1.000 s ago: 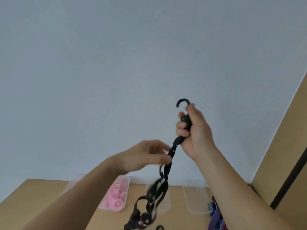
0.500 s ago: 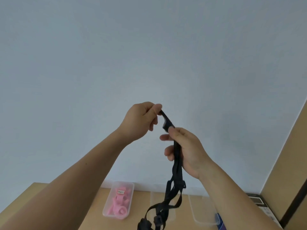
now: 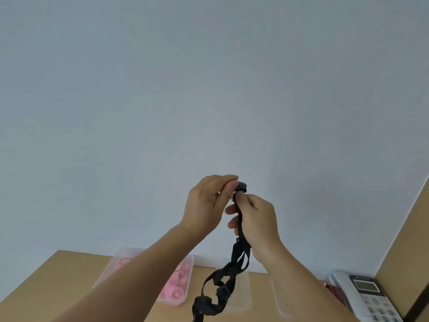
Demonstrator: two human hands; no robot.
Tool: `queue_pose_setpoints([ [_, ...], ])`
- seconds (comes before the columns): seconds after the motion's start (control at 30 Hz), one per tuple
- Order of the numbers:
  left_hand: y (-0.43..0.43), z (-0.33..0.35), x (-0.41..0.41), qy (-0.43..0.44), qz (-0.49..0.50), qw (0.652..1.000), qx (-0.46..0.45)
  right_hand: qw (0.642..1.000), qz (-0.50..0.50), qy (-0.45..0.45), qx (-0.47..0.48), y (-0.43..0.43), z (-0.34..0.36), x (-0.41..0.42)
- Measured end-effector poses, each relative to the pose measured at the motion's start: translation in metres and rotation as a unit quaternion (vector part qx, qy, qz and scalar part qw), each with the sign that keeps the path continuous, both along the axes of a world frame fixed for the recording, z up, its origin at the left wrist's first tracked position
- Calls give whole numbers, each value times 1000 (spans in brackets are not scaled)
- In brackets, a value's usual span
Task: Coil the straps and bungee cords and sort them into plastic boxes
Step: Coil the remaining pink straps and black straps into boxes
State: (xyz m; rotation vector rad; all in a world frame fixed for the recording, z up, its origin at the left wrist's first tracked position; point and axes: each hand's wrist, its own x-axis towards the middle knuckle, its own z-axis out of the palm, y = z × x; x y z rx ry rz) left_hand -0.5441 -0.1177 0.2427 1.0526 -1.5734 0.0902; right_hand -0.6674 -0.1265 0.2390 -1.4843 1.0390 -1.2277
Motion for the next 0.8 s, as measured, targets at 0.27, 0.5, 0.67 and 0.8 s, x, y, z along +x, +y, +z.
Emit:
queue_pose_setpoints([
  [0.27,1,-18,6,-63,-123,989,58,991,123,-49,15,-7,9,-14],
  [0.5,8,-3,13,-6,-145,986,84,988,147,-38,4,-9,3,-30],
  [0.67,8,1,12,83,-116,959,244,988,131,-74,-30,-5,3,-25],
  [0.8,15,1,9,80,-214,926,301,990,107,-70,-58,-1,0,-19],
])
